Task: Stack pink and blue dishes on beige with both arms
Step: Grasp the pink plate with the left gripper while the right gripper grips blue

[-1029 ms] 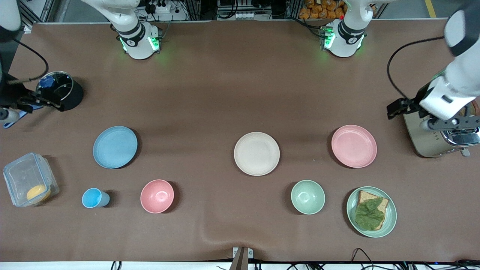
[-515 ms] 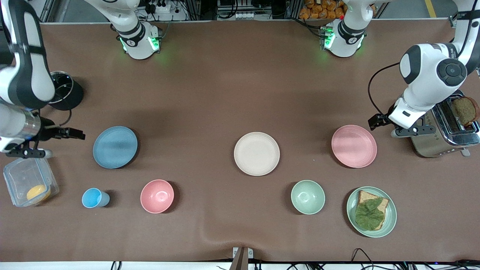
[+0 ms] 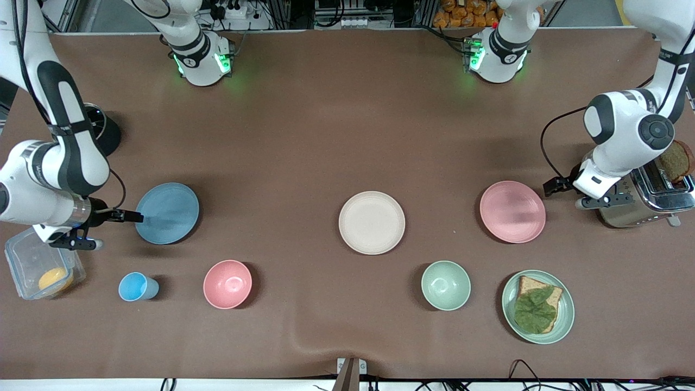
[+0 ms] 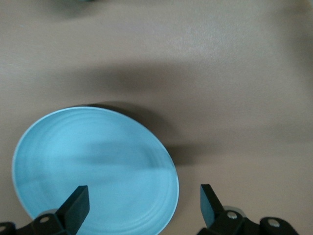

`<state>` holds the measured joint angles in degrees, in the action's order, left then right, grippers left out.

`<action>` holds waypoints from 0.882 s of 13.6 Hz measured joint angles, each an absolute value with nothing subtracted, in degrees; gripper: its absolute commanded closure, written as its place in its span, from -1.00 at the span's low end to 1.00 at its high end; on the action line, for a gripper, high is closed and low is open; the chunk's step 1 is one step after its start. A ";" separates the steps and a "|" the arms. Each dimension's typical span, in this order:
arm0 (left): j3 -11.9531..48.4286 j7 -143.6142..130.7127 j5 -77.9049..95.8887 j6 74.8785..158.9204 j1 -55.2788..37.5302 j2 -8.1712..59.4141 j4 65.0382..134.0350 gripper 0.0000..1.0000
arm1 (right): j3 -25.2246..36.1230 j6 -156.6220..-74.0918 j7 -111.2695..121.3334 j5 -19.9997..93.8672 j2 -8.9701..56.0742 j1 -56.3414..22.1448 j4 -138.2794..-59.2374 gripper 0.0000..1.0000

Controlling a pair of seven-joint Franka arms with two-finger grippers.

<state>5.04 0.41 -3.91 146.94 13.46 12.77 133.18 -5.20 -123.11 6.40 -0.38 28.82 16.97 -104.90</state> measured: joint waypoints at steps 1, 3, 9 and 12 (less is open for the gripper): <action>5.04 0.41 -3.91 147.74 13.50 13.58 133.16 -1.00 | -5.13 -123.45 6.42 -0.40 29.49 17.15 -105.06 -1.00; 5.05 0.41 -3.91 149.91 13.58 15.36 133.17 -0.93 | -5.04 -127.23 6.52 -0.41 30.27 17.48 -107.34 -1.00; 5.14 0.13 -3.91 152.97 13.64 19.04 132.84 0.01 | -5.03 -137.62 6.78 -0.43 30.63 17.55 -115.02 1.00; 5.22 0.12 -3.91 153.63 13.62 20.10 132.73 0.38 | -5.02 -137.63 6.94 -0.43 30.49 17.59 -114.97 1.00</action>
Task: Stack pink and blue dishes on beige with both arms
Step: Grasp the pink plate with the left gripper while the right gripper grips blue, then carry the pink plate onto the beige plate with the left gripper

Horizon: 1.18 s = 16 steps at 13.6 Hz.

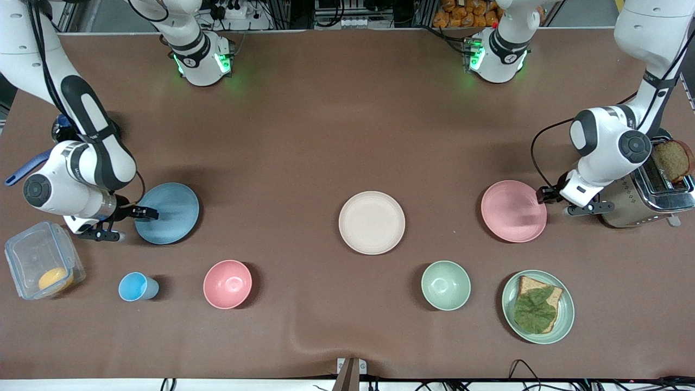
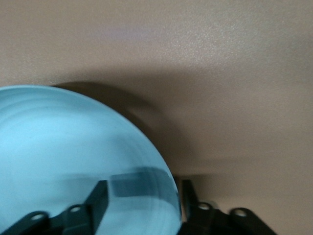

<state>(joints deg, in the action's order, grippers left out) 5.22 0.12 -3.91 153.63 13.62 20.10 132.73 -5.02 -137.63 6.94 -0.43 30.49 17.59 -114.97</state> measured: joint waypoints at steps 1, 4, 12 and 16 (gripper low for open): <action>5.26 0.11 -3.91 154.03 13.61 20.50 132.70 0.50 | -5.01 -137.63 7.26 -0.44 30.47 17.60 -114.96 1.00; 5.47 -0.08 -3.91 154.37 13.53 21.07 132.28 1.00 | -4.94 -137.62 10.04 -0.46 30.37 17.79 -114.88 1.00; 14.06 -2.85 -3.06 146.20 13.64 11.38 127.15 1.00 | -5.23 -134.95 11.89 -0.47 26.27 18.03 -113.79 1.00; 25.20 -17.88 -0.45 130.22 12.91 7.29 117.25 1.00 | -5.64 -123.62 11.89 -0.47 22.78 18.02 -108.91 1.00</action>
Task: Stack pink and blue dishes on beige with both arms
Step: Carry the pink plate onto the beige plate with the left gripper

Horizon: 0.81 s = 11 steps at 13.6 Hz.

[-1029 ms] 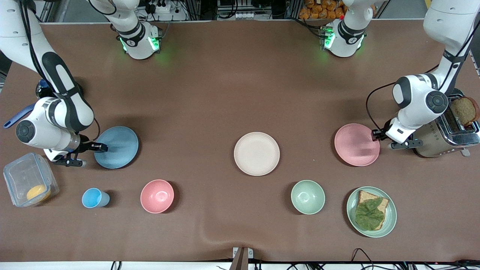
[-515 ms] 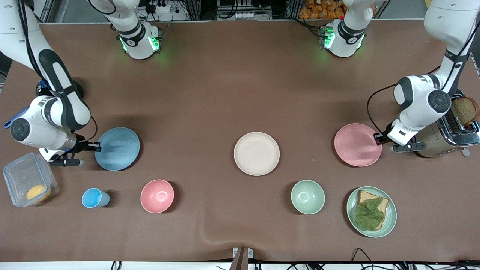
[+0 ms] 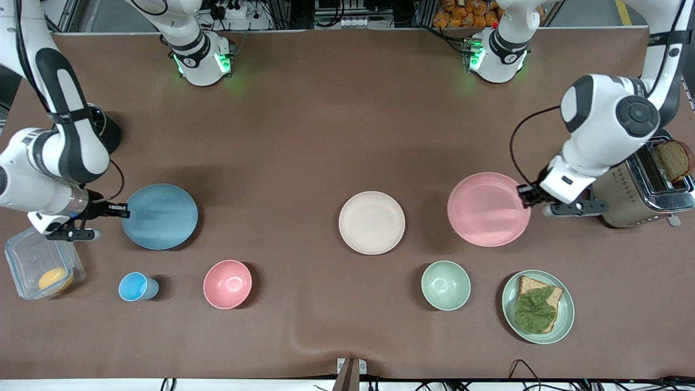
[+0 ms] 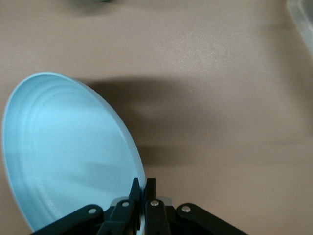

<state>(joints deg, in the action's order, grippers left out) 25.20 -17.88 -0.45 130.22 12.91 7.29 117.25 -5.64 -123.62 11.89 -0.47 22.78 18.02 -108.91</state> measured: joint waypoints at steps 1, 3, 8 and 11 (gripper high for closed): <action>27.66 -22.71 -0.44 129.47 12.24 7.89 116.34 1.00 | -5.72 -120.25 11.88 -0.47 22.49 18.02 -107.06 1.00; 30.19 -31.50 -0.45 129.43 8.73 10.48 115.79 1.00 | -6.09 -114.48 11.82 0.19 22.40 17.98 -103.47 1.00; 30.38 -47.39 -3.72 136.29 -0.96 19.05 115.46 1.00 | -6.58 -108.47 11.80 10.48 22.48 16.71 -101.29 1.00; 30.29 -52.48 -8.63 140.98 -3.52 24.56 115.25 1.00 | -6.65 -108.46 11.40 16.51 23.05 14.14 -101.32 1.00</action>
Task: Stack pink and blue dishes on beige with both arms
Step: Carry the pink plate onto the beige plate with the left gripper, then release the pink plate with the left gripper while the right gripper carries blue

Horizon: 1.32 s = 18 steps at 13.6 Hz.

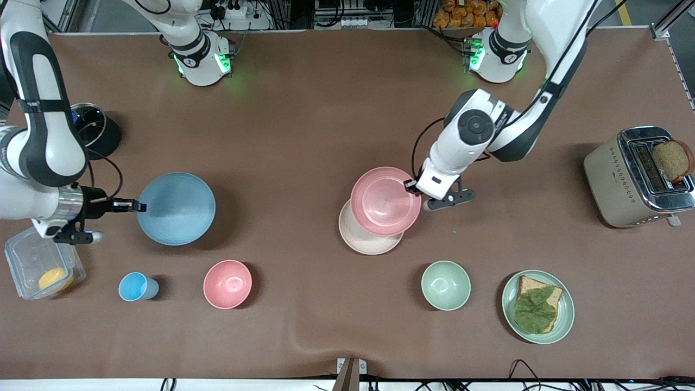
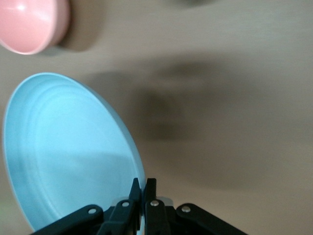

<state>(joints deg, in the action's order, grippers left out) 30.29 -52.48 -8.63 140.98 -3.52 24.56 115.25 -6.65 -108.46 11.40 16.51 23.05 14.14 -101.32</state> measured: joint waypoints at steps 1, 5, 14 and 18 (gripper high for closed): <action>30.26 -53.24 -9.76 142.37 -3.58 25.87 115.14 1.00 | -6.65 -108.47 10.91 18.70 23.29 13.42 -101.33 1.00; 29.91 -53.45 -11.04 145.74 -3.56 29.34 114.19 1.00 | -6.83 -112.26 4.13 23.75 24.64 7.56 -101.32 1.00; 29.87 -53.46 -14.19 145.97 -3.78 35.39 108.28 1.00 | -7.00 -123.01 -15.16 31.42 29.12 -8.96 -100.11 1.00; 29.87 -53.46 -14.39 146.00 -4.00 36.38 107.54 -0.94 | -6.50 -123.04 -16.20 31.48 29.43 -9.08 -99.83 1.00</action>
<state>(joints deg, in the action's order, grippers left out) 29.87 -53.46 -14.39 146.00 -4.00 36.38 107.54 -6.50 -123.04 -16.20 31.48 29.43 -9.08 -99.83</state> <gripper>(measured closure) 0.930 0.947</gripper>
